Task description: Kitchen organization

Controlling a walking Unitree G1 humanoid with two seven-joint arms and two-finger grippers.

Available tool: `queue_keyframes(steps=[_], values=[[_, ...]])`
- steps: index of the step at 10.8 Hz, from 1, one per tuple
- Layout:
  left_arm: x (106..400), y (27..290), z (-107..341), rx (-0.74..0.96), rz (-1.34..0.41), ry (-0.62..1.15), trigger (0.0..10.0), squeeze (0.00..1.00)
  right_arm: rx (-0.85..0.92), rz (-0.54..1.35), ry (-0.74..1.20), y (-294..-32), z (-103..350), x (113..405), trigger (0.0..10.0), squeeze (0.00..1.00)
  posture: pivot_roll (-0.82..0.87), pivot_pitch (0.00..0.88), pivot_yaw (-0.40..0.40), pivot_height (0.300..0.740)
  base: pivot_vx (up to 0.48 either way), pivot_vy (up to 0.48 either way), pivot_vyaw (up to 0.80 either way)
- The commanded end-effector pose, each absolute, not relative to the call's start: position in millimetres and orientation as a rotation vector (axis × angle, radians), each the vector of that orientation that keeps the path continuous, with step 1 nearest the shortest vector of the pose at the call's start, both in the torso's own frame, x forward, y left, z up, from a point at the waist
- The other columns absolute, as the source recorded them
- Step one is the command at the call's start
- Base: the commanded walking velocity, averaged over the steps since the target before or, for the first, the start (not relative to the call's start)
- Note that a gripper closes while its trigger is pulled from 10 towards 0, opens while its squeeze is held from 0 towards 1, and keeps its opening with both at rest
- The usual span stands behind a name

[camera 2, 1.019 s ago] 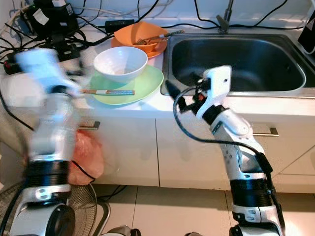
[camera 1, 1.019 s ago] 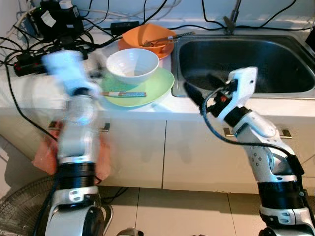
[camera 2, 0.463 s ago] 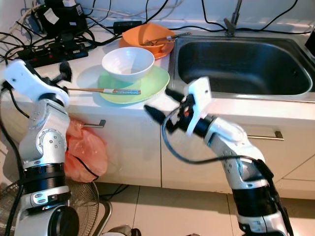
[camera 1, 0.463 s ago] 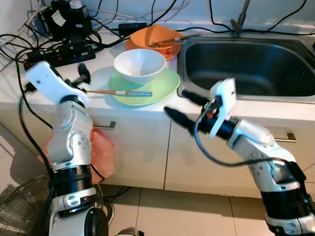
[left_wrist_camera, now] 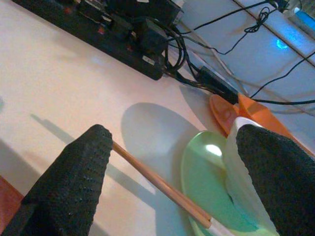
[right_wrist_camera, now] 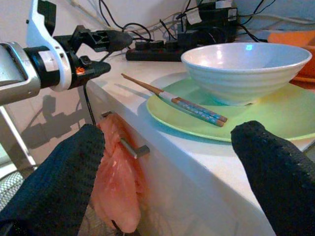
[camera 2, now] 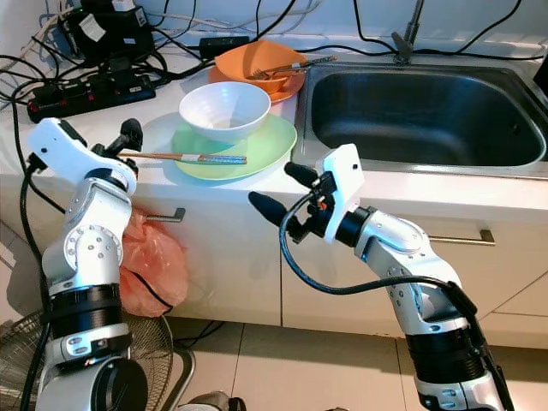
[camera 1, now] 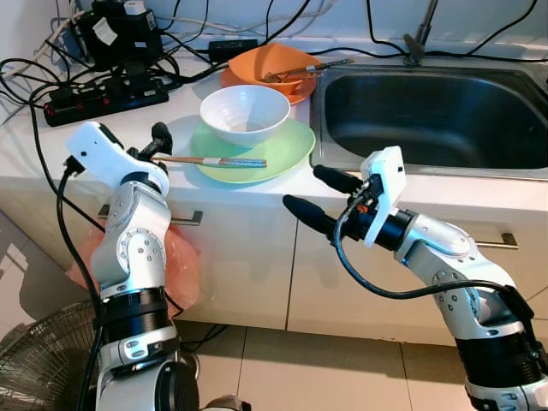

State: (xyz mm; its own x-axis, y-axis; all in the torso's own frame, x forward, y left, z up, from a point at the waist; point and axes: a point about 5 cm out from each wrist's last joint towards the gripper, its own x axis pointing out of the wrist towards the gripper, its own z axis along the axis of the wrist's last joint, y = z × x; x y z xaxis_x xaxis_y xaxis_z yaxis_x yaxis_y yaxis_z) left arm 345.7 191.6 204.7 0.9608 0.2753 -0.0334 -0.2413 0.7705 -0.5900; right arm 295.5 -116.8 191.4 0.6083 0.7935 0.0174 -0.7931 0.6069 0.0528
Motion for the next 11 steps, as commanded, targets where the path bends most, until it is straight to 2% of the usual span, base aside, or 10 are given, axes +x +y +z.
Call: queue_keyframes(steps=[1,8,11], values=[[346.5,191.4,211.2,-0.644,0.288,-0.061,10.0,0.00,0.041,0.928,0.008,-116.7,193.2,292.7,10.0,0.78,0.05,0.030,0.059,0.740,0.000,0.000,0.00],[347.8,187.7,202.8,-0.762,0.320,0.034,10.0,0.00,0.010,0.980,0.062,-115.5,188.0,286.1,10.0,0.77,0.05,0.029,0.068,0.740,0.000,0.000,0.00],[356.1,184.5,191.3,-0.877,0.304,0.110,10.0,0.00,0.015,0.990,0.065,-114.1,188.0,283.7,10.0,0.76,0.04,0.028,0.069,0.740,0.000,0.000,0.00]])
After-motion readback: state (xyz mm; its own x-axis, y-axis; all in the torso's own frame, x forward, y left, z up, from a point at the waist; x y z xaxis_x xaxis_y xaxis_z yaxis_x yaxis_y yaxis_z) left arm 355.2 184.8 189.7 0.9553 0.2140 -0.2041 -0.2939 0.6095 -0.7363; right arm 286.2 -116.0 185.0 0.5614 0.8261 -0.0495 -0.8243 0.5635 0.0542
